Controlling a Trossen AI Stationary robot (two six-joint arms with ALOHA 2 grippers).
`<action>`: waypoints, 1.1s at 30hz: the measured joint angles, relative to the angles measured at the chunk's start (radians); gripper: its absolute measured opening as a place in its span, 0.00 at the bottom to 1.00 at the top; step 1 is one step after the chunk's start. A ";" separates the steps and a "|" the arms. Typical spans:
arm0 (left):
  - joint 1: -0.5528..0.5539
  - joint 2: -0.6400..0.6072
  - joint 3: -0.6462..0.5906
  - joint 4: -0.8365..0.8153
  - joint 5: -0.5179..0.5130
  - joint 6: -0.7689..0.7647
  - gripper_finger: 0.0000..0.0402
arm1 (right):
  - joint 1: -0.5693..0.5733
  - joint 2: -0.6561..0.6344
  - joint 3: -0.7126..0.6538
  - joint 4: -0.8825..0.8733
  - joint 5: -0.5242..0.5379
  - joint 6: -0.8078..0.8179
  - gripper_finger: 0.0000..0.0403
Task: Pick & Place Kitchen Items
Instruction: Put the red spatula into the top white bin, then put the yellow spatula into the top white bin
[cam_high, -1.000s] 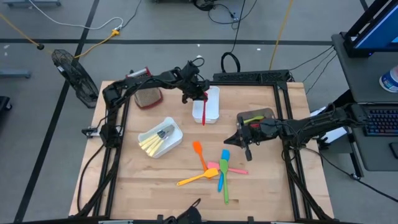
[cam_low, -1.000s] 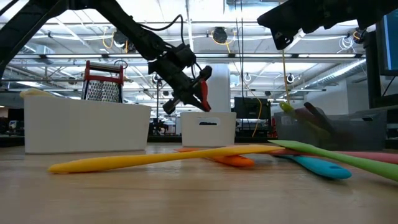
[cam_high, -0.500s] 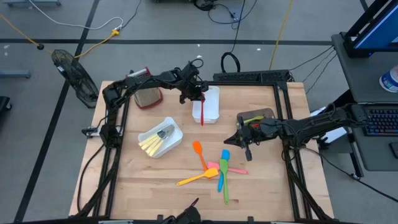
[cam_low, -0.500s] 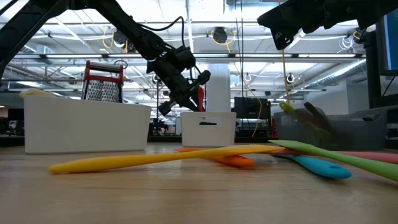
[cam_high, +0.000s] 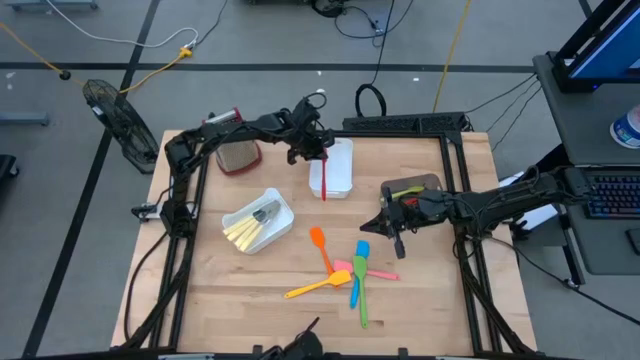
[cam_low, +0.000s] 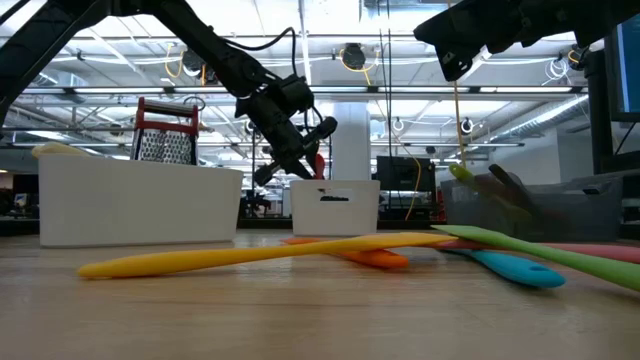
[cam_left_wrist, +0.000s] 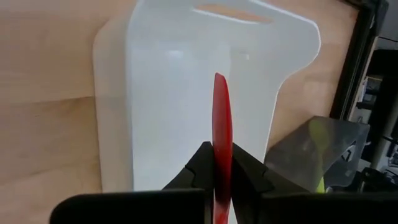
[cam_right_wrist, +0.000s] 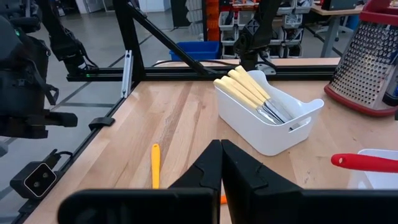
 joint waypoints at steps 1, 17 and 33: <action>0.000 0.005 0.000 0.002 0.001 0.000 0.06 | 0.000 0.000 0.000 0.000 0.000 0.000 0.00; 0.002 0.051 0.000 0.062 0.050 0.026 0.07 | 0.000 0.000 0.000 0.002 0.026 0.000 0.00; 0.012 0.051 0.000 0.129 0.020 0.048 0.45 | 0.000 0.000 0.000 0.001 0.026 0.000 0.00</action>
